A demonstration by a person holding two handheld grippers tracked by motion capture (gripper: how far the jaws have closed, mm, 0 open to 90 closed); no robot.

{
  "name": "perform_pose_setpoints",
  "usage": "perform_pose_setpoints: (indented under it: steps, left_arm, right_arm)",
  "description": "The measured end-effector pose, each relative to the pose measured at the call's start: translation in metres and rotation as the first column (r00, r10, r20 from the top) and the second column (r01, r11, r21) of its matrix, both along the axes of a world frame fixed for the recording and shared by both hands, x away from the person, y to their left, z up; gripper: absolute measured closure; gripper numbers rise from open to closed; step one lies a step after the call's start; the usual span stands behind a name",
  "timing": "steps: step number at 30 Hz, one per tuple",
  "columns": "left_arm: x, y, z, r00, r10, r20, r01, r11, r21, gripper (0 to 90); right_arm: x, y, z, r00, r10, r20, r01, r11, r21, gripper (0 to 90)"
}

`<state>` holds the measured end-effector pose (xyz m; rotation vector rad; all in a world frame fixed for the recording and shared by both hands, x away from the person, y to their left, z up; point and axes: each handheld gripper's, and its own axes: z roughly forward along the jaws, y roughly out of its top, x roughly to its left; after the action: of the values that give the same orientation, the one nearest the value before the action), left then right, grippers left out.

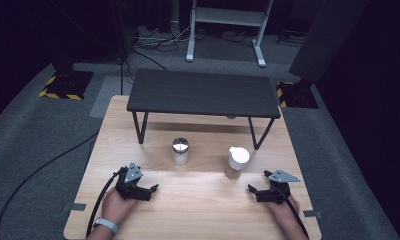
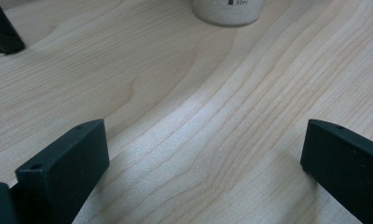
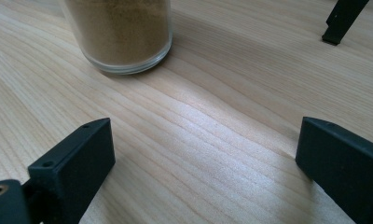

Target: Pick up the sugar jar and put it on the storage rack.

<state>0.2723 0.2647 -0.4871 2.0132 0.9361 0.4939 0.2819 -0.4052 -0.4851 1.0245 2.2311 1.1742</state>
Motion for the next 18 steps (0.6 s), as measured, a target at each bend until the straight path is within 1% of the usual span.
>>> perform_pose_setpoints:
  steps: [18]
  left_arm:
    - [0.0007, -0.0002, 0.0005, 1.0000, -0.001, 0.001, 0.001, 1.0000, 0.004, 0.9]
  right_arm:
    - [-0.0001, 0.0001, 0.0000, 1.0000, -0.001, 0.000, 0.001, 1.0000, 0.000, 4.1]
